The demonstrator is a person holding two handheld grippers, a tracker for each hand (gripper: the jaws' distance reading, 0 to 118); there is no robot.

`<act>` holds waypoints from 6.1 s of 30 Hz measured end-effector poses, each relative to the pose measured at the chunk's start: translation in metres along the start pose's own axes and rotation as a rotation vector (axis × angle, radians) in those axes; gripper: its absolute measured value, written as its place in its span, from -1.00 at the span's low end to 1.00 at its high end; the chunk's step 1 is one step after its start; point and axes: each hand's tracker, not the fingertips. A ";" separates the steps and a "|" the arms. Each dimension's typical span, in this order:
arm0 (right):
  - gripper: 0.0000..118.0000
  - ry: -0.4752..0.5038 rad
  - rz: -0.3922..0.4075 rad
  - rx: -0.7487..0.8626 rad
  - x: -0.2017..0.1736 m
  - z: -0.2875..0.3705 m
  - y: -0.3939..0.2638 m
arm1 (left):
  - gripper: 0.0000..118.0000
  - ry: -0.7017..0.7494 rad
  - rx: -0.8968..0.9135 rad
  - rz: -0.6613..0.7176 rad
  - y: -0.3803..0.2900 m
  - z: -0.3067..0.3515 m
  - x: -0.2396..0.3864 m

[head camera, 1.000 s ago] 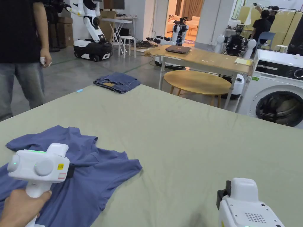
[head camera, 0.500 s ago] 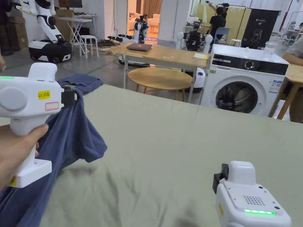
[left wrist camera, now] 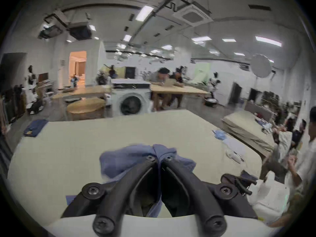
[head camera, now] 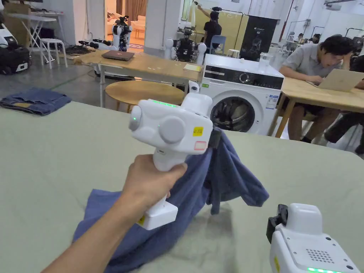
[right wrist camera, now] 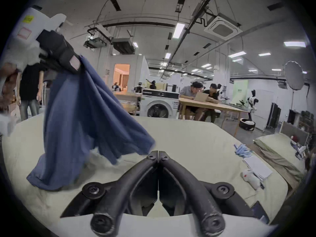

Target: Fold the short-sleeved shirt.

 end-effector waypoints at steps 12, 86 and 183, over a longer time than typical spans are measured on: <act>-1.00 -0.100 -0.035 -0.079 0.059 0.013 -0.031 | -0.77 -0.138 -0.233 0.104 -0.115 -0.091 0.049; 0.00 0.096 -0.146 -0.713 0.093 -0.102 -0.088 | -1.00 0.398 -0.309 0.300 -0.184 0.046 -0.189; -0.95 -0.114 0.000 -0.330 0.123 -0.012 -0.060 | -1.00 0.643 -0.204 0.338 -0.275 0.195 -0.202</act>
